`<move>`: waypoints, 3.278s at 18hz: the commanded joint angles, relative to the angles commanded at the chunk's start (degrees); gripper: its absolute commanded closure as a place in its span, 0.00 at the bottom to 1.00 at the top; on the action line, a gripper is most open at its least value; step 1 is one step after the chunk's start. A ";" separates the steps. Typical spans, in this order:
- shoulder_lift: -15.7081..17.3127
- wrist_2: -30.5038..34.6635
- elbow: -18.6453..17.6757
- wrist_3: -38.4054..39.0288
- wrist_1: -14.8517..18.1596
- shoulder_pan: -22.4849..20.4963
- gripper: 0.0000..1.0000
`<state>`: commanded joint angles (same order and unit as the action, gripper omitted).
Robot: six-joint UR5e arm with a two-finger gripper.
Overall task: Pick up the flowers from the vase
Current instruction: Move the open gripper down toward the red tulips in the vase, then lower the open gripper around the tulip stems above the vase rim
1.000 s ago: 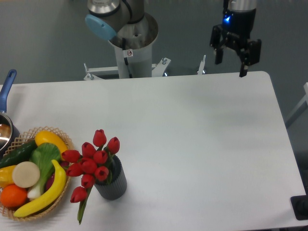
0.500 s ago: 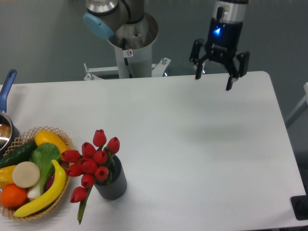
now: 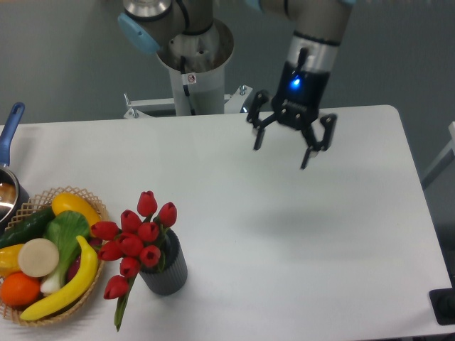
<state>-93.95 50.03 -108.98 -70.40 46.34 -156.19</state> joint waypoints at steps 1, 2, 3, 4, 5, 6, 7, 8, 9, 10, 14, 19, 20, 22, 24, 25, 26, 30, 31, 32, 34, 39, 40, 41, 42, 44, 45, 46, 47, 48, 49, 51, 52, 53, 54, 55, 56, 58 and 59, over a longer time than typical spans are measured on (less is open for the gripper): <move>-0.88 -1.76 -0.27 -0.09 -1.24 0.53 0.00; -1.58 -2.65 -0.27 -0.09 -1.51 1.14 0.00; -1.77 -2.66 -0.18 -0.09 -1.60 1.84 0.00; -1.85 -2.74 -0.09 -0.09 -1.60 2.20 0.00; -2.20 -2.74 -0.09 0.00 -1.60 2.72 0.00; -2.38 -2.92 -0.09 -0.09 -1.60 3.43 0.00; -2.56 -3.27 -0.01 -0.09 -1.69 4.22 0.00; -3.08 -3.79 0.34 -0.09 -1.87 5.09 0.00; -4.22 -4.49 0.78 -0.09 -2.04 5.89 0.00; -5.27 -5.46 1.13 -0.09 -2.04 6.94 0.00; -7.39 -10.29 1.40 0.00 -2.13 8.70 0.00; -8.71 -15.40 0.96 0.88 -2.31 9.49 0.00; -9.32 -15.49 1.05 1.23 -2.39 9.58 0.00; -10.38 -15.49 1.57 1.41 -2.48 10.02 0.00; -11.34 -15.49 2.98 2.28 -2.66 10.73 0.00; -11.87 -15.49 3.59 3.76 -2.83 10.90 0.00; -12.22 -15.49 4.38 5.35 -2.83 10.99 0.00; -14.06 -15.49 6.76 8.09 -3.44 11.60 0.00; -14.68 -15.49 6.85 8.09 -5.19 12.30 0.00; -14.69 -15.49 6.85 8.00 -5.38 12.66 0.00; -15.12 -15.40 6.85 7.65 -5.47 12.84 0.00; -16.45 -14.96 7.82 7.21 -5.82 13.98 0.00; -16.53 -14.96 7.82 6.16 -5.74 14.24 0.00; -16.79 -14.96 7.90 5.20 -5.74 14.94 0.00; -17.06 -14.96 7.91 4.49 -5.74 15.12 0.00; -17.50 -14.96 7.82 3.78 -5.82 15.21 0.00; -17.67 -14.96 7.90 3.78 -5.82 15.47 0.00; -17.68 -14.96 7.99 3.78 -5.82 15.65 0.00; -17.68 -14.96 8.08 3.78 -5.82 15.74 0.00; -17.76 -14.96 8.17 3.78 -5.82 15.82 0.00; -17.76 -14.96 8.17 3.78 -5.82 15.82 0.00; -18.03 -14.96 8.26 3.78 -5.82 15.82 0.12; -18.11 -15.05 8.43 3.78 -5.82 15.82 0.16; -18.20 -14.96 8.52 3.78 -5.82 15.82 0.19; -18.38 -15.05 8.43 3.78 -5.82 15.82 0.25; -18.38 -14.96 8.43 3.78 -5.82 15.82 0.28; -18.64 -15.05 8.52 3.69 -5.82 15.82 0.30; -18.90 -15.05 8.61 3.69 -5.82 15.82 0.35; -19.08 -15.05 8.70 3.69 -5.82 15.82 0.39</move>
<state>-113.03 34.98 -100.28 -66.71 40.52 -140.36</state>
